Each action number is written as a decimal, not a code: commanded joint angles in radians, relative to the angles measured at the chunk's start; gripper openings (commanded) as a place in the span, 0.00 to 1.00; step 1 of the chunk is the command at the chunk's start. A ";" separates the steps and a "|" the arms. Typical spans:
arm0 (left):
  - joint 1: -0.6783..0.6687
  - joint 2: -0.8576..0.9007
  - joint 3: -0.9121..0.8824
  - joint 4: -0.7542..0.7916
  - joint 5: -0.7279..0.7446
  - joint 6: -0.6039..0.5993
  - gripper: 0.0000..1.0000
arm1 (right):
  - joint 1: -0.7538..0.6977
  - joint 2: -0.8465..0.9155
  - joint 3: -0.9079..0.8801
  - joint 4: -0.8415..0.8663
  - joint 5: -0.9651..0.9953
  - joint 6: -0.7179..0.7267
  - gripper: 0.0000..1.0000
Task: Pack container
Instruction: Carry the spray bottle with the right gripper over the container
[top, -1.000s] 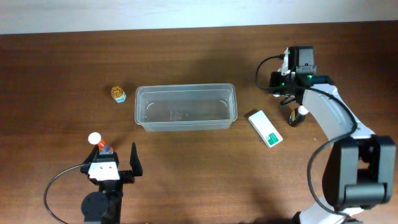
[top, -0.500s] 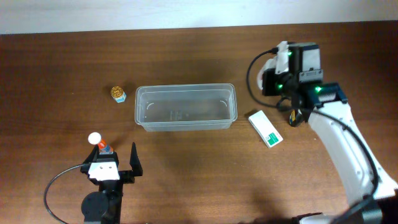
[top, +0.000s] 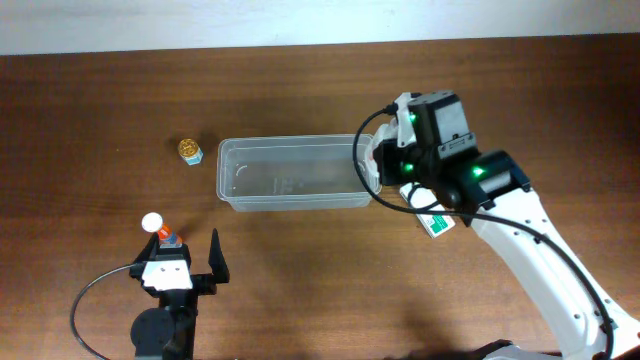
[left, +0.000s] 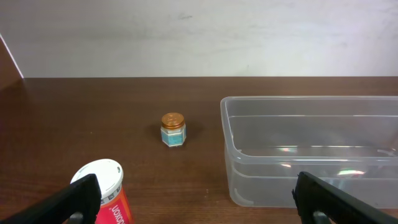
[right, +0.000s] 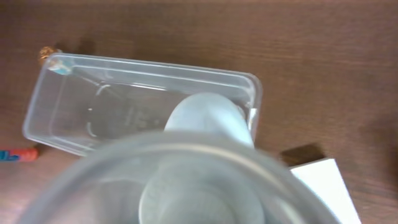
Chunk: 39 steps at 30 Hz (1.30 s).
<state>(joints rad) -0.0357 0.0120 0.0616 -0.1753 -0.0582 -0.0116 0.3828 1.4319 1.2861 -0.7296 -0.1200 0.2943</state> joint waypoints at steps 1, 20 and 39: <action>0.006 -0.006 -0.010 0.001 0.011 0.004 0.99 | 0.032 0.019 0.017 0.011 0.050 0.074 0.16; 0.006 -0.006 -0.010 0.001 0.011 0.004 0.99 | 0.129 0.225 0.017 0.181 0.286 0.165 0.16; 0.006 -0.006 -0.010 0.001 0.011 0.004 0.99 | 0.128 0.408 0.017 0.264 0.343 0.223 0.17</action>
<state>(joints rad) -0.0357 0.0120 0.0616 -0.1753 -0.0582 -0.0116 0.5041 1.8263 1.2861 -0.4774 0.1879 0.4892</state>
